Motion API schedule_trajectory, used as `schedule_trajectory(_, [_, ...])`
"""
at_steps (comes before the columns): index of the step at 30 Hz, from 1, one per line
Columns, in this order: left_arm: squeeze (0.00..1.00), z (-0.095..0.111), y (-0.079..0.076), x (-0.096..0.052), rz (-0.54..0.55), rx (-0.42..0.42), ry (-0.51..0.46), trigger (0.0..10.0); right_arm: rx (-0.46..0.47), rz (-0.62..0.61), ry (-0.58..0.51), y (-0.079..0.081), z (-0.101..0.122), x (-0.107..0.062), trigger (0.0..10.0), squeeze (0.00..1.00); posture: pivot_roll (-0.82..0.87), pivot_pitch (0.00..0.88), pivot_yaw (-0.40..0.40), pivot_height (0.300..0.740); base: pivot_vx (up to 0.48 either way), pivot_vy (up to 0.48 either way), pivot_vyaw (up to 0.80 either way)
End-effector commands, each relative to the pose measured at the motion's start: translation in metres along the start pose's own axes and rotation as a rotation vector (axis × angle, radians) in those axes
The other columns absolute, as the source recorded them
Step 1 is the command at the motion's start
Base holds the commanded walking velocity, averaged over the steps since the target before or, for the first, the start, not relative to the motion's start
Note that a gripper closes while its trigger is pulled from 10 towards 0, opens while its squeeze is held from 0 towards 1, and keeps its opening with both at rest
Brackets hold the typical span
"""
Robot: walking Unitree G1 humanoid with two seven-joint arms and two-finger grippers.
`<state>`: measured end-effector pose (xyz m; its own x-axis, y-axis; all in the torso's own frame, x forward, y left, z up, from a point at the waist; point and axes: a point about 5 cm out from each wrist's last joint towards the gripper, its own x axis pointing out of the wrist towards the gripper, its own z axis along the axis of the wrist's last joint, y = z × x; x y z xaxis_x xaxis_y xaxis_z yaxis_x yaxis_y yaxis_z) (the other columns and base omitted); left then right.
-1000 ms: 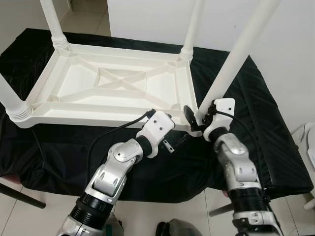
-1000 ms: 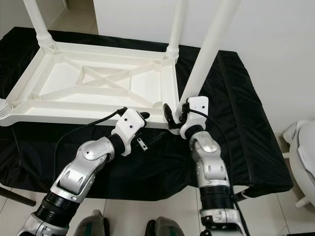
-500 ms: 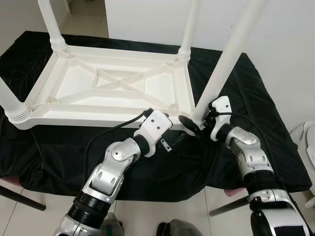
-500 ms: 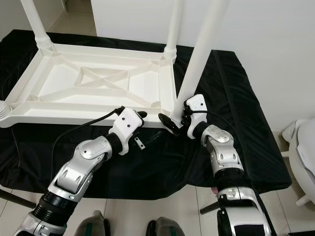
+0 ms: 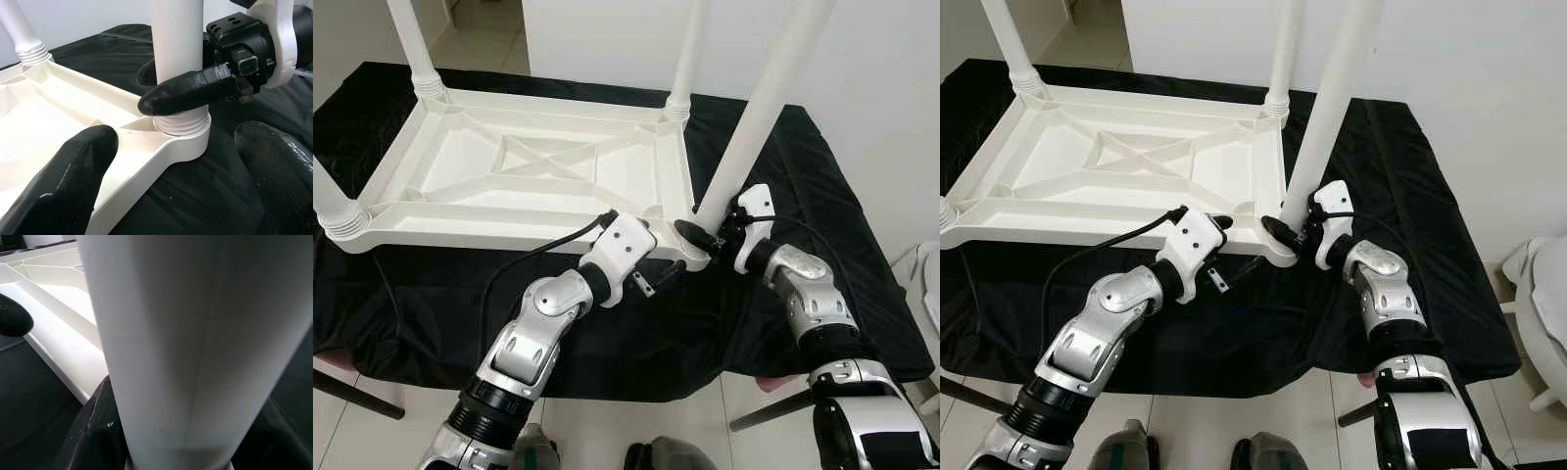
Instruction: Building children table
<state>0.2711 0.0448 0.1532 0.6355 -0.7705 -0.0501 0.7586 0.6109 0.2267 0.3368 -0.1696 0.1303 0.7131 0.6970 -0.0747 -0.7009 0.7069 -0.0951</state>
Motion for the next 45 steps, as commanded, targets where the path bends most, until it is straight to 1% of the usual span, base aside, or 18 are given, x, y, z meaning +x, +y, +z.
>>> schedule_trajectory(1, [0.00, 0.001, 0.000, 0.002, 0.009, -0.001, 0.003, 10.0, 0.004, 0.037, 0.041, 0.003, -0.009, -0.002, 0.0, 0.00, 0.01, 0.000, -0.051, 0.740, 0.000, 0.000, 0.00])
schedule_trajectory(2, [0.00, 0.001, 0.000, 0.002, 0.008, -0.001, 0.003, 10.0, 0.005, 0.019, 0.047, 0.002, -0.011, -0.003, 10.0, 0.00, 0.00, 0.000, -0.052, 0.740, 0.000, 0.000, 0.00])
schedule_trajectory(7, [0.00, 0.001, -0.001, 0.002, 0.006, -0.004, 0.002, 10.0, 0.004, -0.031, 0.063, 0.000, -0.014, -0.005, 10.0, 0.00, 0.00, 0.000, -0.052, 0.740, 0.000, 0.000, 0.00])
schedule_trajectory(8, [0.00, 0.001, -0.001, 0.002, 0.007, -0.005, 0.001, 10.0, 0.002, -0.065, 0.069, 0.000, -0.015, -0.004, 10.0, 0.00, 0.00, 0.000, -0.059, 0.740, 0.000, 0.000, 0.00])
schedule_trajectory(9, [0.00, 0.001, -0.002, 0.003, 0.011, -0.008, -0.002, 10.0, 0.007, -0.164, 0.090, -0.002, -0.018, -0.003, 10.0, 0.00, 0.00, 0.000, -0.069, 0.740, 0.000, 0.000, 0.00])
schedule_trajectory(11, [0.00, 0.001, -0.002, 0.003, 0.016, -0.011, -0.005, 10.0, 0.012, -0.275, 0.113, -0.004, -0.022, -0.003, 10.0, 0.00, 0.00, 0.000, -0.071, 0.740, 0.000, 0.000, 0.00])
schedule_trajectory(17, [0.00, 0.001, -0.003, 0.004, 0.021, -0.016, -0.006, 10.0, 0.045, -0.375, 0.077, 0.002, -0.019, 0.000, 10.0, 0.00, 0.00, 0.000, -0.075, 0.740, 0.000, 0.000, 0.00])
schedule_trajectory(19, [0.00, 0.001, -0.003, 0.004, 0.021, -0.017, -0.009, 10.0, 0.098, -0.572, 0.045, 0.004, -0.015, 0.000, 10.0, 0.00, -0.01, 0.000, -0.081, 0.740, 0.000, 0.000, 0.00])
schedule_trajectory(20, [0.00, 0.001, -0.003, 0.004, 0.021, -0.017, -0.009, 10.0, 0.098, -0.572, 0.045, 0.004, -0.015, 0.000, 10.0, 0.00, -0.01, 0.000, -0.081, 0.740, 0.000, 0.000, 0.00])
schedule_trajectory(22, [0.00, 0.001, -0.003, 0.005, 0.021, -0.019, -0.011, 10.0, 0.102, -0.737, 0.041, 0.007, -0.013, -0.003, 10.0, 0.00, -0.01, 0.000, -0.081, 0.740, 0.000, 0.000, 0.00])
schedule_trajectory(24, [0.00, 0.001, -0.004, 0.006, 0.020, -0.019, -0.012, 10.0, 0.095, -0.844, 0.051, 0.015, -0.013, -0.004, 10.0, 0.00, -0.01, 0.000, -0.082, 0.740, 0.000, 0.000, 0.00])
schedule_trajectory(28, [0.00, 0.001, -0.004, 0.006, 0.019, -0.018, -0.013, 10.0, 0.137, -0.913, 0.075, 0.027, -0.016, -0.003, 10.0, 0.00, -0.01, 0.000, -0.083, 0.740, 0.000, 0.000, 0.00])
schedule_trajectory(29, [0.00, 0.001, -0.004, 0.006, 0.018, -0.018, -0.014, 10.0, 0.149, -0.860, 0.078, 0.041, -0.014, 0.006, 10.0, 0.00, -0.01, 0.000, -0.084, 0.740, 0.000, 0.000, 0.00])
schedule_trajectory(37, [0.00, 0.001, -0.005, 0.006, 0.011, -0.016, -0.012, 10.0, 0.156, -0.868, 0.069, 0.040, -0.009, 0.004, 10.0, 0.00, -0.01, 0.000, -0.083, 0.740, 0.000, 0.000, 0.00])
schedule_trajectory(38, [0.00, 0.001, -0.004, 0.006, 0.013, -0.017, -0.012, 10.0, 0.159, -0.868, 0.069, 0.042, -0.009, 0.003, 10.0, 0.12, -0.01, 0.000, -0.083, 0.740, 0.000, 0.000, 0.00])
schedule_trajectory(39, [0.00, 0.001, -0.004, 0.005, 0.015, -0.017, -0.012, 10.0, 0.160, -0.868, 0.069, 0.043, -0.008, 0.003, 10.0, 1.00, -0.01, 0.000, -0.083, 0.740, 0.000, 0.000, 0.00])
schedule_trajectory(44, [0.00, 0.000, -0.004, 0.004, 0.016, -0.017, -0.010, 10.0, 0.183, -0.852, 0.040, 0.042, -0.006, 0.002, 10.0, 1.00, -0.01, 0.000, -0.085, 0.740, 0.000, 0.000, 0.00])
schedule_trajectory(45, [0.00, -0.001, -0.004, 0.004, 0.016, -0.017, -0.008, 10.0, 0.188, -0.828, -0.004, 0.037, -0.001, 0.000, 10.0, 1.00, -0.01, 0.000, -0.086, 0.740, 0.000, 0.000, 0.00])
